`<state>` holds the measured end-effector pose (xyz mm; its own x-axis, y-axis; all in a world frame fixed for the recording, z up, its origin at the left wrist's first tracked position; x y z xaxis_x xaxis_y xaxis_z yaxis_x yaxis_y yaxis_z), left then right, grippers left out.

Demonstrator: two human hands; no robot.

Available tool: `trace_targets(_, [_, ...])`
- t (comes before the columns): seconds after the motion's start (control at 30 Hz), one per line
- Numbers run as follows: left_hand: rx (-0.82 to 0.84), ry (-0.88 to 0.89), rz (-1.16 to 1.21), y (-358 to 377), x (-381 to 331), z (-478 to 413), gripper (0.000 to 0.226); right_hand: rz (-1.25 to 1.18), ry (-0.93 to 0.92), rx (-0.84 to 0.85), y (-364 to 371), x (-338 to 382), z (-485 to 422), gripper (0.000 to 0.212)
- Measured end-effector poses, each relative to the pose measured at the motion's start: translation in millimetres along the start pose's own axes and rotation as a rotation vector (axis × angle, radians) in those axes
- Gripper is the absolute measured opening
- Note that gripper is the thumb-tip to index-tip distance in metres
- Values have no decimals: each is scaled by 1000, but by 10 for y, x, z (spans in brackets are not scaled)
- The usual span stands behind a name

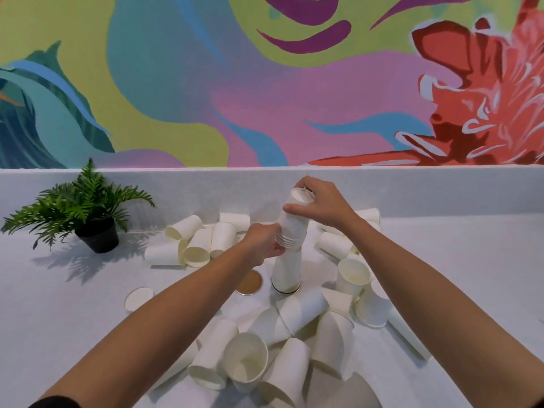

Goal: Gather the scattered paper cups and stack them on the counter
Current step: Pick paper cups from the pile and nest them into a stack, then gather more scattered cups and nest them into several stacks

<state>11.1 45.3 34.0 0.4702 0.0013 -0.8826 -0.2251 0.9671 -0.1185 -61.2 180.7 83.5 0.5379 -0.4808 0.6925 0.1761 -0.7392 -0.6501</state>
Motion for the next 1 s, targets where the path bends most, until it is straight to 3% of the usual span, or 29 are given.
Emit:
trace_targets(0.3, [19, -36, -98, 56, 148, 59, 10, 138, 9, 96, 139, -70, 102, 56])
trace_targets(0.57, [57, -66, -179, 39, 222, 122, 4, 290, 67, 367, 364, -285, 268, 59])
trace_targets(0.7, [81, -73, -221, 2, 261, 114, 4, 299, 111, 414, 491, -343, 302, 66])
trace_targets(0.83, [83, -64, -249, -55, 284, 90, 12, 310, 131, 431, 513, -340, 271, 73])
trace_targets(1.0, [72, -13, -358, -158, 344, 99, 31, 260, 200, 459, 416, -331, 272, 98])
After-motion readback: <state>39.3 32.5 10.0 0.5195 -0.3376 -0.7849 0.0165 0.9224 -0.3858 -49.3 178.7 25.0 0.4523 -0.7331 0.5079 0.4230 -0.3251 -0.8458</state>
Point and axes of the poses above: each hand's wrist, its own z-axis away from the middle knuckle, its own y-axis out of the palm, x = y × z, the point moved 1 cm from there along -z, towards the middle knuckle, and after that the axes turned 9 degrees about -z, right-handed, at the moved point
